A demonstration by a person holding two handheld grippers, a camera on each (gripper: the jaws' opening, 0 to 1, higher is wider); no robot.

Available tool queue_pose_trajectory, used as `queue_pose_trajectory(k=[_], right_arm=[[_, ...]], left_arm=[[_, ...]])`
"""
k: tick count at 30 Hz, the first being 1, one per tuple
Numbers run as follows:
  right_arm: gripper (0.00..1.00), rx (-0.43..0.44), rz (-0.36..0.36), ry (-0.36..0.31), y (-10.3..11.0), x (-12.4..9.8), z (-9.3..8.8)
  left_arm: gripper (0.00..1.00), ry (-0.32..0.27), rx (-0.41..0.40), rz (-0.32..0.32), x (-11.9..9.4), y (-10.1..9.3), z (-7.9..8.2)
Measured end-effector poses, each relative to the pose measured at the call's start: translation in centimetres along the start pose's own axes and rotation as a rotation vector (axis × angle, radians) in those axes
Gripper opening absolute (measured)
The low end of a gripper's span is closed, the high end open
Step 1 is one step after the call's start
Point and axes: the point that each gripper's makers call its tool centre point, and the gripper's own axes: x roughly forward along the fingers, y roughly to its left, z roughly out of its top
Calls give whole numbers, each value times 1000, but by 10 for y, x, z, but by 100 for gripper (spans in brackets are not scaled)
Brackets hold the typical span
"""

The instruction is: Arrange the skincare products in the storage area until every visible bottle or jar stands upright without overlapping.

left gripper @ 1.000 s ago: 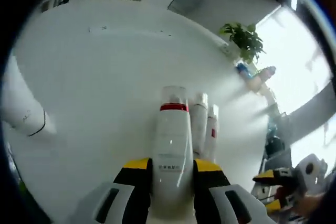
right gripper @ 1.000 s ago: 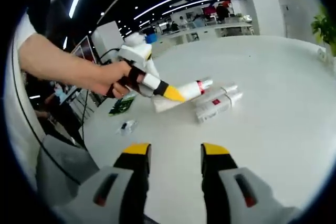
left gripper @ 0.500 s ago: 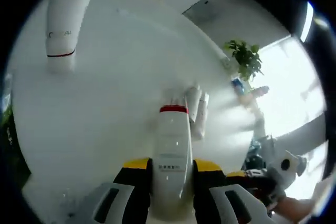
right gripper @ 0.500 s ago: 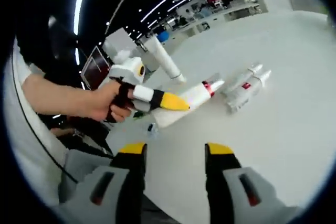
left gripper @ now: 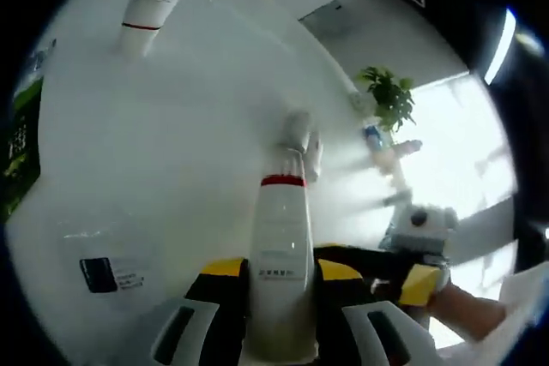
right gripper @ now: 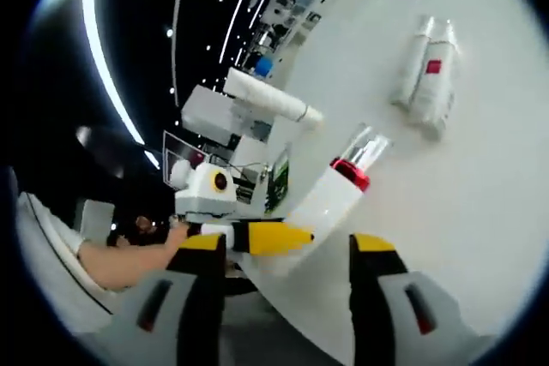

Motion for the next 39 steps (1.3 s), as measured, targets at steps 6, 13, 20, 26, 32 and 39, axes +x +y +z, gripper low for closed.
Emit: queue_pose_trajectory(k=[6, 13, 20, 26, 32, 39], right_arm=[[62, 63, -33, -17, -9, 3, 1], [44, 134, -64, -36, -19, -7, -1], [40, 146, -72, -66, -12, -9, 8], [35, 104, -52, -84, 6, -6, 18], [32, -137, -36, -35, 27, 0, 19], [31, -488, -17, 59, 51, 11, 12]], left_arm=[[30, 16, 22, -67, -1, -19, -14], [30, 27, 118, -89, -2, -31, -21], [30, 34, 289, -94, -6, -43, -26], [30, 28, 368, -76, -10, -46, -27], [30, 17, 436, -39, -12, -43, -29], [30, -4, 491, 5, -14, -37, -31]])
